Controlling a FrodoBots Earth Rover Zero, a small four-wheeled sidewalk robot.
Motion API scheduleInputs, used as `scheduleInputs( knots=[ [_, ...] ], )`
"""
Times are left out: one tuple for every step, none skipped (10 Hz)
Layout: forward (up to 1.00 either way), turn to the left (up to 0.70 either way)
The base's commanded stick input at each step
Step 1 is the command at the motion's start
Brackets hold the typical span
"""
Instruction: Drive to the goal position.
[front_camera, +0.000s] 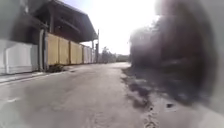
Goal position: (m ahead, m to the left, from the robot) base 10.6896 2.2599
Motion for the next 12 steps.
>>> scheduleInputs(
  knots=[
    [1.0,-0.4],
    [1.0,-0.4],
    [1.0,-0.36],
    [1.0,-0.22],
    [1.0,-0.06],
    [1.0,-0.01],
    [1.0,-0.01],
    [1.0,0.0],
    [1.0,0.0],
    [1.0,0.0],
    [1.0,0.0],
    [1.0,0.0]
  ],
)
